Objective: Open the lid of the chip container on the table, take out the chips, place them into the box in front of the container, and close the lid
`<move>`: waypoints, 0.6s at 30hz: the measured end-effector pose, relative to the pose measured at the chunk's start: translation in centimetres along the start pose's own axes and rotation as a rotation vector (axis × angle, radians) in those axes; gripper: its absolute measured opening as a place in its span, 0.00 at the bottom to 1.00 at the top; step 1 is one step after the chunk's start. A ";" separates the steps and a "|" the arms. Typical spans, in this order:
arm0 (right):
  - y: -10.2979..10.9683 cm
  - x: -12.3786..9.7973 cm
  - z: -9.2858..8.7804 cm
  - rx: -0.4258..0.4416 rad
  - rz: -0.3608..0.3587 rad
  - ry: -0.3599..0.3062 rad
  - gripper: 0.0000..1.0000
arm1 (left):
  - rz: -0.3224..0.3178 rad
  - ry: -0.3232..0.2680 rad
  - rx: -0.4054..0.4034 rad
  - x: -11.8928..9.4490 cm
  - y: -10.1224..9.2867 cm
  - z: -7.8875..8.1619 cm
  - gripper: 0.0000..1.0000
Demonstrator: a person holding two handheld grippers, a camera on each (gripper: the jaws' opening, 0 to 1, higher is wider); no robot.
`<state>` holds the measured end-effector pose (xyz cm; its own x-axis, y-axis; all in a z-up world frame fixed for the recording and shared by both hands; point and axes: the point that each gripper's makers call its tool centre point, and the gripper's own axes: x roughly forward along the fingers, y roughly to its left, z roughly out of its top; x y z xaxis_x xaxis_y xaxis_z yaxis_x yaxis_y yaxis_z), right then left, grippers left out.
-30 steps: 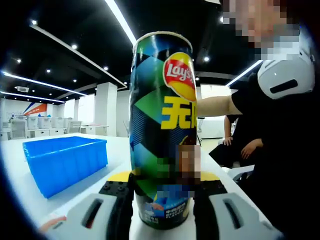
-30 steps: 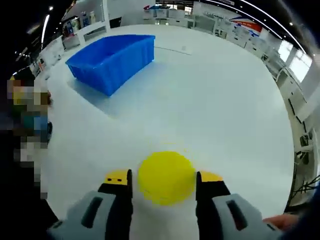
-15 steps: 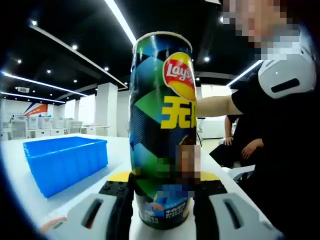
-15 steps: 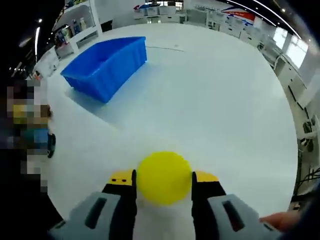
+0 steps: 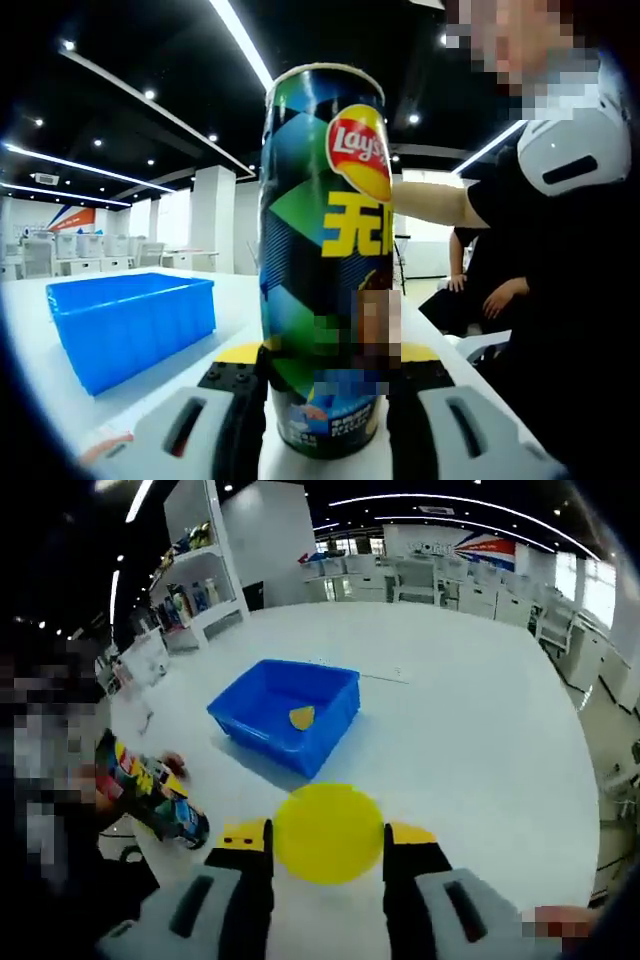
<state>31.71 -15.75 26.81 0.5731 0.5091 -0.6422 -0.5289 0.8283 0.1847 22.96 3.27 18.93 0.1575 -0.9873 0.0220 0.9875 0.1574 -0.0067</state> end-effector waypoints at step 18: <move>23.9 -0.9 4.8 -0.415 0.312 0.127 0.42 | 0.007 0.003 0.002 0.3 -0.9 0.3 0.47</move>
<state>21.59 4.77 35.37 0.2821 0.6626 -0.6939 -0.8800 0.4667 0.0879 22.14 2.81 19.20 0.1641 -0.9863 0.0192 0.9864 0.1640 -0.0053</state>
